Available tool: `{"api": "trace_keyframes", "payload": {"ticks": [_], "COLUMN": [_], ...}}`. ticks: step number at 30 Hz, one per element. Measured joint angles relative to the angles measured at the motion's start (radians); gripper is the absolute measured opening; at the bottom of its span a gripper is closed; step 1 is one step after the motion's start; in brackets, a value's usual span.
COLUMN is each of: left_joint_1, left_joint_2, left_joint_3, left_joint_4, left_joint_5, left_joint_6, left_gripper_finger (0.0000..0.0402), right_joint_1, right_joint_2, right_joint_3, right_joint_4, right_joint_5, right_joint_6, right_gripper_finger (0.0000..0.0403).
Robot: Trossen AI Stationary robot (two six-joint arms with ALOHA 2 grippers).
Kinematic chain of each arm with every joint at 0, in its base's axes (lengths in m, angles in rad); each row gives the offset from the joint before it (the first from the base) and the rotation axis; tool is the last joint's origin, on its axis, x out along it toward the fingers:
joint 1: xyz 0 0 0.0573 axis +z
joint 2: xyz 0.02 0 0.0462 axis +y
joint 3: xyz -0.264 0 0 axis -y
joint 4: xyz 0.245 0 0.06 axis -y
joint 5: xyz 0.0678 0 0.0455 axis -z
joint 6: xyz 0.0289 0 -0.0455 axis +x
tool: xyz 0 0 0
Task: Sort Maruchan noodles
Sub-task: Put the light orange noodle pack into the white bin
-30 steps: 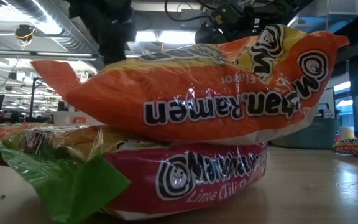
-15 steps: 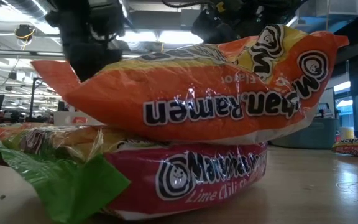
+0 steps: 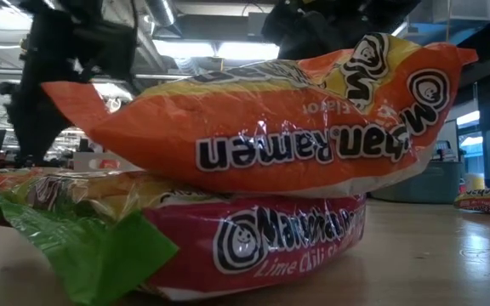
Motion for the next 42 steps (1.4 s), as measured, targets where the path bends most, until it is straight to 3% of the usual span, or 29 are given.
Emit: {"api": "trace_keyframes", "payload": {"ticks": [8,13,23,26,31,39,42], "left_joint_1": [-0.045,-0.133,-0.302,-0.316,-0.331,-0.335,-0.33], "left_joint_2": [0.0,0.0,0.055,0.052,-0.042,-0.147,-0.149], "left_joint_3": [-0.145,-0.155,-0.155,-0.13,-0.019,0.002,0.002], "left_joint_4": [0.283,0.543,0.991,0.984,0.792,0.735,0.734], "left_joint_5": [0.008,0.047,0.111,0.129,0.132,-0.13,-0.164], "left_joint_6": [0.171,0.356,0.563,0.531,0.447,0.436,0.436], "left_gripper_finger": [0.0146,0.0146,0.0146,0.0146,0.0146,0.0146,0.0153], "right_joint_1": [0.085,0.122,0.139,0.139,0.139,0.14,0.14], "right_joint_2": [0.0,0.0,0.0,0.0,0.012,0.146,0.188], "right_joint_3": [-0.054,-0.054,-0.054,-0.054,-0.054,-0.049,-0.042], "right_joint_4": [0.089,0.085,0.085,0.088,0.177,0.376,0.375], "right_joint_5": [0.07,0.07,0.098,0.099,0.1,0.088,0.087], "right_joint_6": [0.047,0.065,0.112,0.126,0.156,0.221,0.224], "right_gripper_finger": [0.024,0.024,0.024,0.024,0.024,0.024,0.024]}}
